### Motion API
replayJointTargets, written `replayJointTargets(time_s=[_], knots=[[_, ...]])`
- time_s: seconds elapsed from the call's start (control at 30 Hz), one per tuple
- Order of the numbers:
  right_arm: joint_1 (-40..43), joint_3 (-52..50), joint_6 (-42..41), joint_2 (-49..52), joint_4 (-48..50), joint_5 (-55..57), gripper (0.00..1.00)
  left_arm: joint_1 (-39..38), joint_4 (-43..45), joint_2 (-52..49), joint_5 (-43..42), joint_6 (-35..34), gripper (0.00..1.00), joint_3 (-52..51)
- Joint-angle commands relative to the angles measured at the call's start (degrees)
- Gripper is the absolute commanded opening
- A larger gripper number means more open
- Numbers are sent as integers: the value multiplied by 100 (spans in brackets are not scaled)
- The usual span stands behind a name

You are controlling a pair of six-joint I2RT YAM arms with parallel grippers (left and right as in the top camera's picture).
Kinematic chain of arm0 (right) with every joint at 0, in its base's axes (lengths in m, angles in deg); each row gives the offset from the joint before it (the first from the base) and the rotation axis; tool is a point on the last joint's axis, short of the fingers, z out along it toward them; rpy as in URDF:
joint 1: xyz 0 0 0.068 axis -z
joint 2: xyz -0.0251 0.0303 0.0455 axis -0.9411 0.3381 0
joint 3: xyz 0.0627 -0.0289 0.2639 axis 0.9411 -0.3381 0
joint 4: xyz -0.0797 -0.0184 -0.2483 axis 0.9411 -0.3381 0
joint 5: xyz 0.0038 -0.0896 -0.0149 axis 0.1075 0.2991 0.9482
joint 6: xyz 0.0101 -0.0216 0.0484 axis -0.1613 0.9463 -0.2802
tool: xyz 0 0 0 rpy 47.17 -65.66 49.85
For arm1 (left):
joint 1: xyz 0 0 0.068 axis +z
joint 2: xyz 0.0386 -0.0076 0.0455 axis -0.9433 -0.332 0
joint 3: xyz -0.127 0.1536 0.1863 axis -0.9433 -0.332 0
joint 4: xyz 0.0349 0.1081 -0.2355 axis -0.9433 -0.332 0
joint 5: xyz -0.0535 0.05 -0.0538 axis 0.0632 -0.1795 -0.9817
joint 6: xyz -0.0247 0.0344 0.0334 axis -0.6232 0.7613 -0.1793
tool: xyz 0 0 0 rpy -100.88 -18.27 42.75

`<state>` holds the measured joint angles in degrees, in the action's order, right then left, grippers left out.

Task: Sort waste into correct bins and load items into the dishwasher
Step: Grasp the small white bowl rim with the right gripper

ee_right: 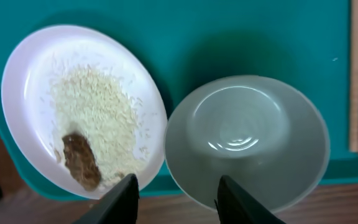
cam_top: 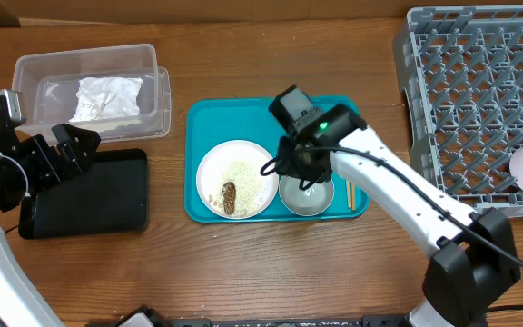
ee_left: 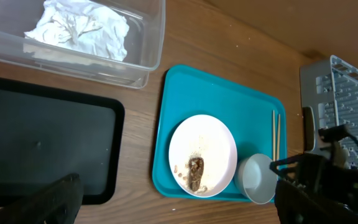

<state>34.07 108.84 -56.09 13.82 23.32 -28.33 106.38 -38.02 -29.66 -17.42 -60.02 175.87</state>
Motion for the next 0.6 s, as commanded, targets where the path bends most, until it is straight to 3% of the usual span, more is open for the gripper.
replayJointTargets(time_s=[0.0,0.23,0.57], knots=[[-11,-350,-975,-26,396,168,43,22,4,-4,0,92,100,37],[-11,-835,-1853,105,1158,579,44,22,2,-4,0,92,100,37],[-11,-835,-1961,623,1567,614,44,22,2,-4,0,92,100,37]])
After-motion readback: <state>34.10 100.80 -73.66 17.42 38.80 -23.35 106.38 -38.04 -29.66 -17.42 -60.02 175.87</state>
